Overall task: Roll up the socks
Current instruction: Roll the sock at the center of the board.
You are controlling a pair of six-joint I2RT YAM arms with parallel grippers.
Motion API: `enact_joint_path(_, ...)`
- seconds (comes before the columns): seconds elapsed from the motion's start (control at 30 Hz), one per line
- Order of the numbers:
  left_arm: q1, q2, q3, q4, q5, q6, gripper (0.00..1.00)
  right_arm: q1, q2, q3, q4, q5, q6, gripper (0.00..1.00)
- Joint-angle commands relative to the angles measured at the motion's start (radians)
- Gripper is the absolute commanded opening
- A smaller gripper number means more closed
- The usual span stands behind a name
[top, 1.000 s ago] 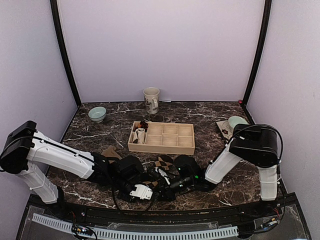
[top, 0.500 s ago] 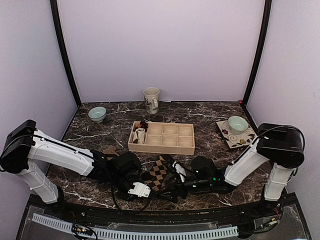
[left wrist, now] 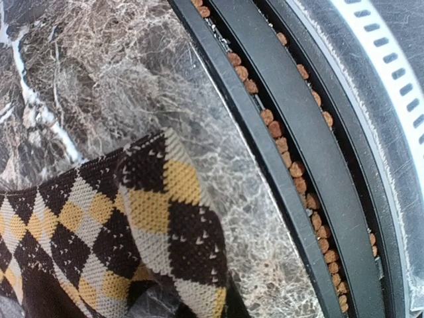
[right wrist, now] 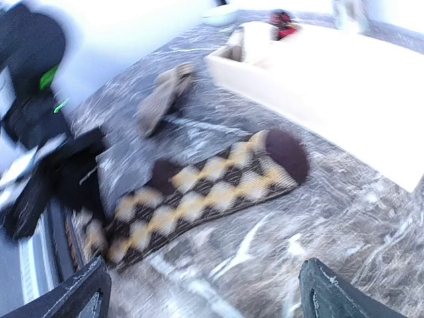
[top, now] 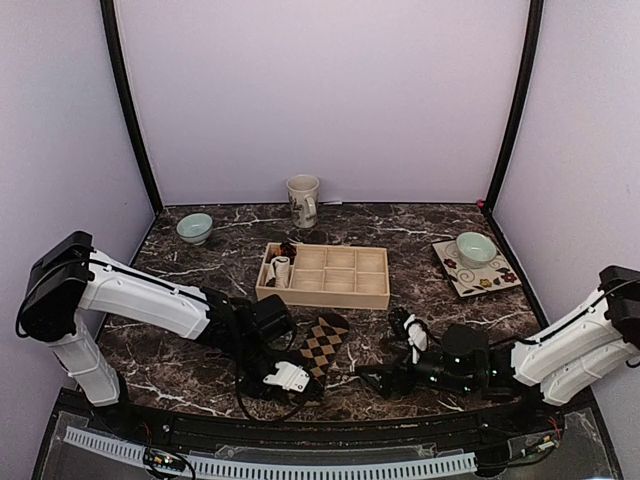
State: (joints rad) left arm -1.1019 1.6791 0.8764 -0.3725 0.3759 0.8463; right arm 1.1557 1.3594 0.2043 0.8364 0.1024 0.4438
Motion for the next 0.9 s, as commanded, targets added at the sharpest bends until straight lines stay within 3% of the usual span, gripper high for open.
enact_joint_path(0.0, 0.035, 0.061, 0.036, -0.128, 0.114, 0.022, 0.00, 0.213, -0.094, 0.027, -0.129, 0.373, -0.275, 0.99)
enact_joint_path(0.1, 0.062, 0.111, 0.081, -0.183, 0.162, 0.031, 0.00, 0.286, -0.132, 0.070, -0.291, 0.553, -0.329, 0.99)
enact_joint_path(0.17, 0.077, 0.151, 0.108, -0.220, 0.191, 0.035, 0.00, 0.308, -0.180, 0.091, -0.375, 0.598, -0.351, 0.91)
enact_joint_path(0.23, 0.089, 0.182, 0.131, -0.256, 0.225, 0.042, 0.00, 0.330, -0.198, 0.121, -0.428, 0.585, -0.377, 0.84)
enact_joint_path(0.4, 0.124, 0.266, 0.188, -0.350, 0.302, 0.074, 0.00, 0.437, -0.055, 0.237, -0.518, 0.539, -0.510, 0.81)
enact_joint_path(0.7, 0.145, 0.344, 0.260, -0.447, 0.348, 0.123, 0.00, 0.470, 0.197, 0.374, -0.356, 0.337, -0.797, 0.71)
enact_joint_path(0.87, 0.158, 0.370, 0.290, -0.475, 0.357, 0.128, 0.00, 0.451, 0.312, 0.416, -0.304, 0.233, -0.861, 0.59)
